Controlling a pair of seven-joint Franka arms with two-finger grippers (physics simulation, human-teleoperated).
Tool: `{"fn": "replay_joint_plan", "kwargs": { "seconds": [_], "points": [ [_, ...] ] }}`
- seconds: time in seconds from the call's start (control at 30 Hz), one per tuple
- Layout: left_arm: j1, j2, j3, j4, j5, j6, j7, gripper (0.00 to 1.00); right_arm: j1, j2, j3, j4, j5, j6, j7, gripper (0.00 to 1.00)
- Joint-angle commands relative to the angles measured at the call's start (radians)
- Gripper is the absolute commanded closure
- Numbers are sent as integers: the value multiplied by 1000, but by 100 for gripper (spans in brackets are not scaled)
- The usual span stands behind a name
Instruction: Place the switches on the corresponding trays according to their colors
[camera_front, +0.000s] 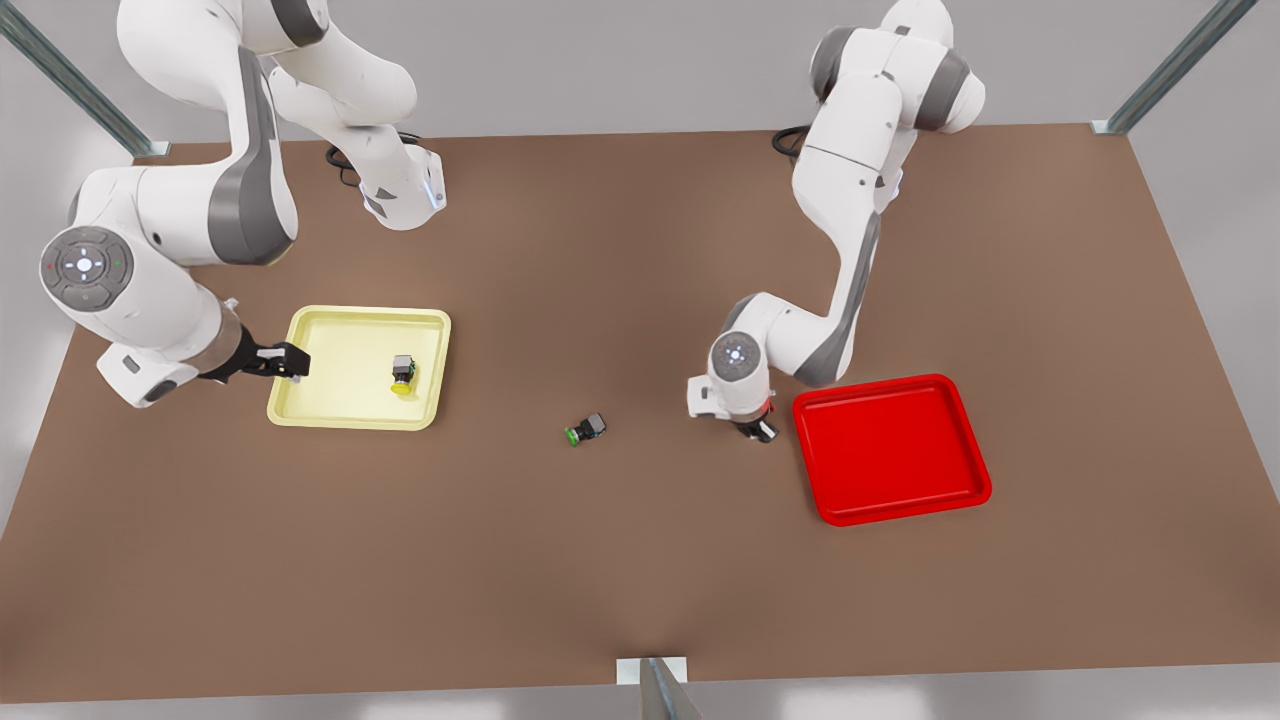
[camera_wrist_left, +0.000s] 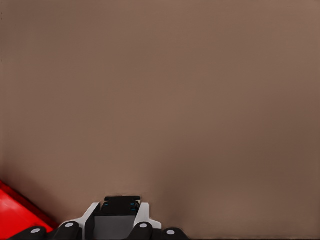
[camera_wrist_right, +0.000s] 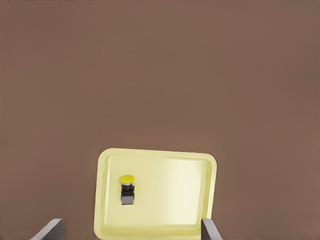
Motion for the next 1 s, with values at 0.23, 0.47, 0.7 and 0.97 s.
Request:
{"fn": "replay_joint_plan", "kwargs": {
  "seconds": [0.23,0.47,0.7,0.97],
  "points": [
    [412,-8,-212,114,-171,-119,113,54,5,-1,0,0,0,0,0,0],
    [725,-6,-406,42,-8,-124,205,52,1,5,0,2,0,0,0,0],
    [758,9,-414,34,7,-119,199,0,1,7,0,0,0,6,0,0],
    [733,-190,-520,3,4,-257,-138,0,5,5,2,0,0,6,0,0]
  ]
}}
